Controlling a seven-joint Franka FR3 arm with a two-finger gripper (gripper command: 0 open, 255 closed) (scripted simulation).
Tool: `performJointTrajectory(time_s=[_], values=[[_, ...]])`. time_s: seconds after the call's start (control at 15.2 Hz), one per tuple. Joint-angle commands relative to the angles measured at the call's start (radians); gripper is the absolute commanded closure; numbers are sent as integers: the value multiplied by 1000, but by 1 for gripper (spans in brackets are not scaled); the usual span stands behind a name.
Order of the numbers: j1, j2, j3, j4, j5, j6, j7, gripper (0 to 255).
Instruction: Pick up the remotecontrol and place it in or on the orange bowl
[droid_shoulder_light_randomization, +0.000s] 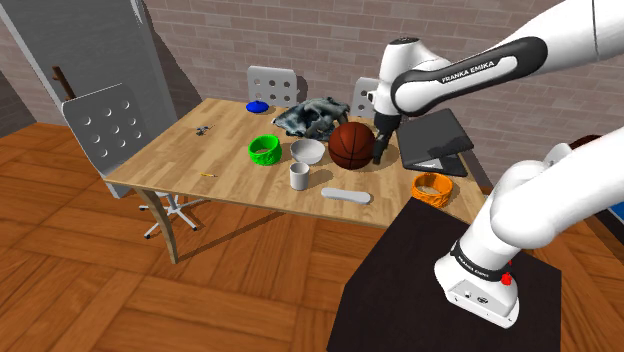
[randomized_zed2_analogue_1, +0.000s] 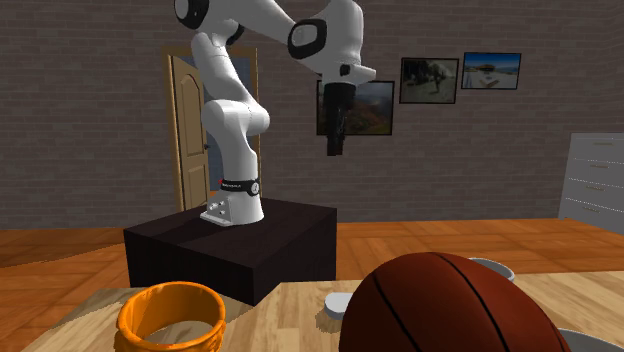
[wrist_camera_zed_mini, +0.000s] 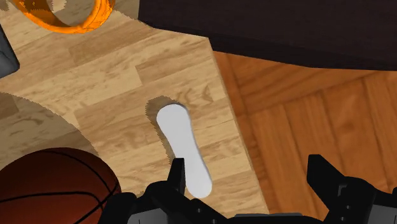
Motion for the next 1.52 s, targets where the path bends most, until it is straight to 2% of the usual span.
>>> performJointTrajectory(time_s=[0.0, 0.4, 0.73, 0.92, 1.12, 1.39, 1.45], values=[[0, 72, -24, -6, -6, 84, -37, 0], [9, 316, -89, 14, 14, 321, -164, 0], [13, 543, -113, 77, 103, 490, -310, 0], [-8, 681, -94, 134, 182, 570, -413, 0], [-50, 814, -50, 204, 250, 633, -507, 0], [-118, 983, 14, 315, 296, 694, -598, 0], [-121, 990, 17, 320, 296, 696, -600, 0]])
